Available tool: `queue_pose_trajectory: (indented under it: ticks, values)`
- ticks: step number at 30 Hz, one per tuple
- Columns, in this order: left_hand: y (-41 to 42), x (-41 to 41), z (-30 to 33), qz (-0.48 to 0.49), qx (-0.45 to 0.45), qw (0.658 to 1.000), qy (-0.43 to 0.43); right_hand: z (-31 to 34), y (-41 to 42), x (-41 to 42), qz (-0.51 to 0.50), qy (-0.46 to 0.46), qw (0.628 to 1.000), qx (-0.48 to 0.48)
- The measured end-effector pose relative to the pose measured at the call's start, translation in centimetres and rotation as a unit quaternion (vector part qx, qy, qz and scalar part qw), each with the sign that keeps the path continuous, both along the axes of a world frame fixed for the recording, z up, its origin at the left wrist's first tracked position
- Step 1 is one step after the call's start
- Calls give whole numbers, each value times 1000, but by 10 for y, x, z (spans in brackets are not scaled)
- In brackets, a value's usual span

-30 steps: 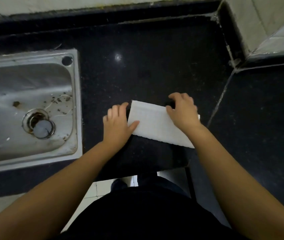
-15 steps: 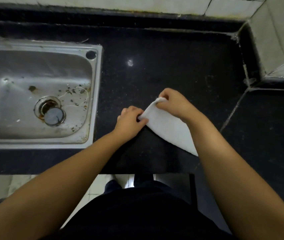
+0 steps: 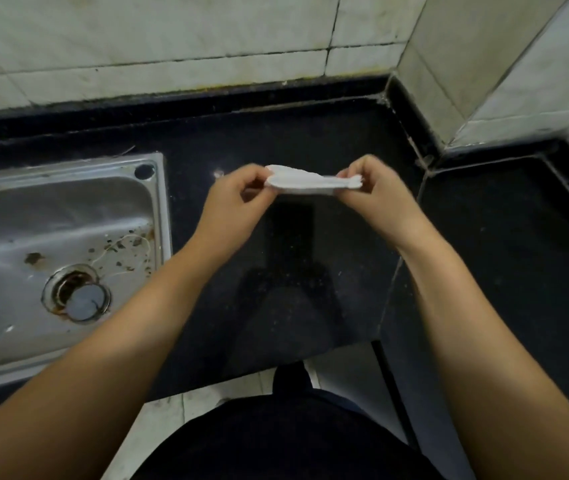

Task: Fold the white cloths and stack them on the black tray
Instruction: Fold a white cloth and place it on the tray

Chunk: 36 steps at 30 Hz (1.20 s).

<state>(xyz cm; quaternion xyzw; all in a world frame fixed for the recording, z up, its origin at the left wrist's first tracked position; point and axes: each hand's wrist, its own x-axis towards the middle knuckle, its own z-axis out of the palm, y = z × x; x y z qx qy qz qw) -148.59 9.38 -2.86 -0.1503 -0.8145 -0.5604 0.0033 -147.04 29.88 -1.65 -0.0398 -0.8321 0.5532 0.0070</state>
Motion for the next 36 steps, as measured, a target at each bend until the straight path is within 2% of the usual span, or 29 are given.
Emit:
queue_pose_trajectory:
  ticks: [3,6,10,14,17,20,25,29,31,34,36]
  values:
    - [-17,30,-45,-19,-28,995,-96,-45,-9,39,16,-93,995,38]
    - [-30,56,-77,-69,-95,973,-197,-89,-16,77,29,-185,981,59]
    - [-39,65,-93,-120,-163,947,-248,-105,-15,97,42,-228,972,40]
    - [-34,43,-91,-95,-140,956,-241,-94,-12,76,-6,-200,979,-29]
    - [-22,10,-86,-37,-122,967,-219,-94,-9,39,-41,-185,981,-32]
    - [-8,-25,-89,25,-155,970,-184,-104,-9,-3,-71,-187,980,18]
    - [7,-52,-112,64,-271,945,-173,-119,-18,-38,-73,-236,959,137]
    - [13,-45,-122,87,-352,921,-143,-122,-24,-37,-68,-220,950,213]
    - [12,-38,-121,119,-352,920,-123,-121,-24,-34,-59,-207,944,249]
    - [9,-28,-119,173,-330,917,-142,-119,-26,-28,-50,-215,925,309]
    - [10,-21,-118,172,-367,900,-161,-117,-30,-24,-48,-229,904,358]
